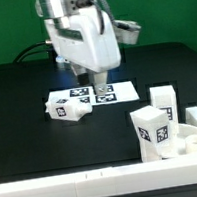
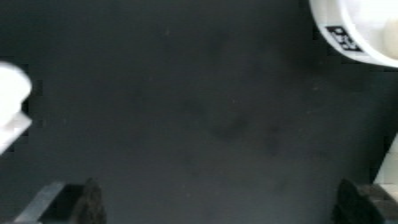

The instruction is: Assemble stool

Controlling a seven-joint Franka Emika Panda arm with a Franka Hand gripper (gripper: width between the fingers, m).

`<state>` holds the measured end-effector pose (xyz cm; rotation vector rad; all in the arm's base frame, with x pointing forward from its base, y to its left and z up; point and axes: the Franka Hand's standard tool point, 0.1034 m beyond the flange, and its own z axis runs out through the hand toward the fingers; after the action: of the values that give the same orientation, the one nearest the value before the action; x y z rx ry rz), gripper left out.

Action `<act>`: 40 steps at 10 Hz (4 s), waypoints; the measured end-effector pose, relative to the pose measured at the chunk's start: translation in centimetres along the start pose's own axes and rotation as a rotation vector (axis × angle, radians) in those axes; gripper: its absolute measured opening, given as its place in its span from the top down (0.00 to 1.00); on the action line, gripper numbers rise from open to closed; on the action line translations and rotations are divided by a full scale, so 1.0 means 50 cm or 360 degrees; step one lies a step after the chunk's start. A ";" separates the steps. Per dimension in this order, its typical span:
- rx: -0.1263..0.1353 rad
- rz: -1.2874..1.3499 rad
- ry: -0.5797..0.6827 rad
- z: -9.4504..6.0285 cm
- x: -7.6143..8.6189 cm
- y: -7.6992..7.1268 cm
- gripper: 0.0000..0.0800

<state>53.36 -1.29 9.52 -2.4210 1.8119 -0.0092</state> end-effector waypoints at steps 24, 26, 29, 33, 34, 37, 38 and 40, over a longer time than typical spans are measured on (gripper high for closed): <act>-0.0022 0.0653 0.0047 0.112 0.017 0.286 0.50; -0.0022 0.0653 0.0048 0.112 0.018 0.286 0.59; -0.0051 0.0322 0.0049 0.113 0.012 0.256 0.59; -0.0060 -0.0401 0.0022 0.099 0.000 0.220 0.59; -0.0060 -0.0505 0.0020 0.099 0.001 0.221 0.59; -0.0077 -0.1157 -0.0041 0.101 0.013 0.233 0.59; -0.0084 -0.1289 -0.0030 0.106 0.017 0.245 0.59; -0.0111 -0.1455 0.0038 0.111 0.033 0.274 0.59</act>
Offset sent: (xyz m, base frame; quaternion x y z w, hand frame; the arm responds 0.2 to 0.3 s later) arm -0.0436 -0.0257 -0.0246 0.0140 -0.0360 0.1355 0.9900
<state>41.14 -6.14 2.54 -3.0526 0.5736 -0.0551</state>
